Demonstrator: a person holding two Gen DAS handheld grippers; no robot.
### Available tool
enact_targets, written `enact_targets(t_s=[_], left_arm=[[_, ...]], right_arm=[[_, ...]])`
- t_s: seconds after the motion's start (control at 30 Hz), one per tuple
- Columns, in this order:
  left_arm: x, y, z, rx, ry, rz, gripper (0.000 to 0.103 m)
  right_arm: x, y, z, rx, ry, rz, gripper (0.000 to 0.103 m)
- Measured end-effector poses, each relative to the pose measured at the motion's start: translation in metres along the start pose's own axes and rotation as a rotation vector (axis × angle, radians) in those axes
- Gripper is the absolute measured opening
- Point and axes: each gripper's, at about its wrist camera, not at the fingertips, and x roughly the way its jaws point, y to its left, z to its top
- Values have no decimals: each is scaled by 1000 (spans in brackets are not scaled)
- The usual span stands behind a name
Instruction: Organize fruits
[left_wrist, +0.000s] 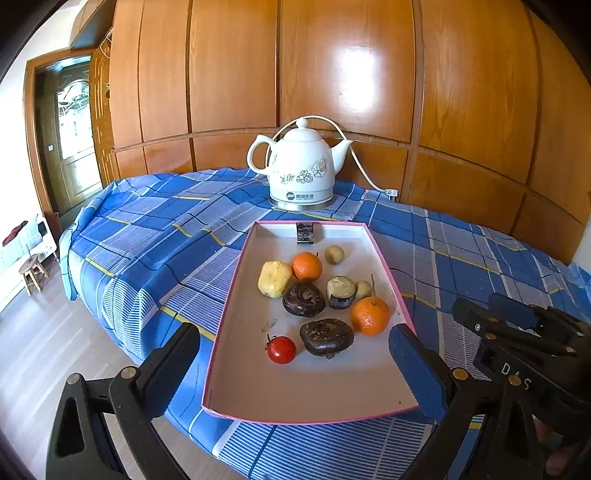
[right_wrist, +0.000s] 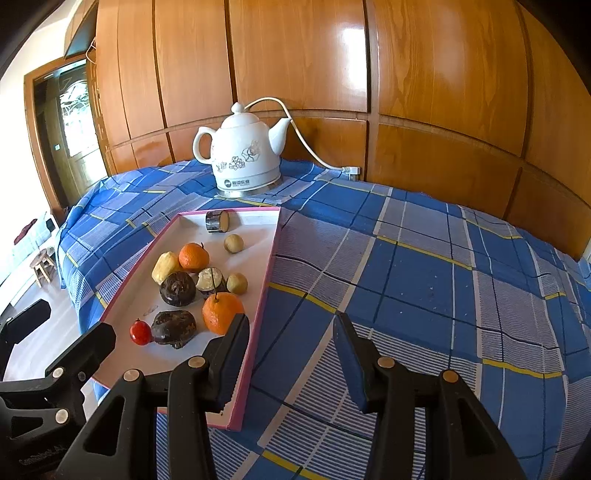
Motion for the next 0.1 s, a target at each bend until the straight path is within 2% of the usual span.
enact_targets(t_s=[0.1], left_arm=[[2,0,0,-2,10,-7,103]], right_arm=[[2,-4,2,4,2,3,48]])
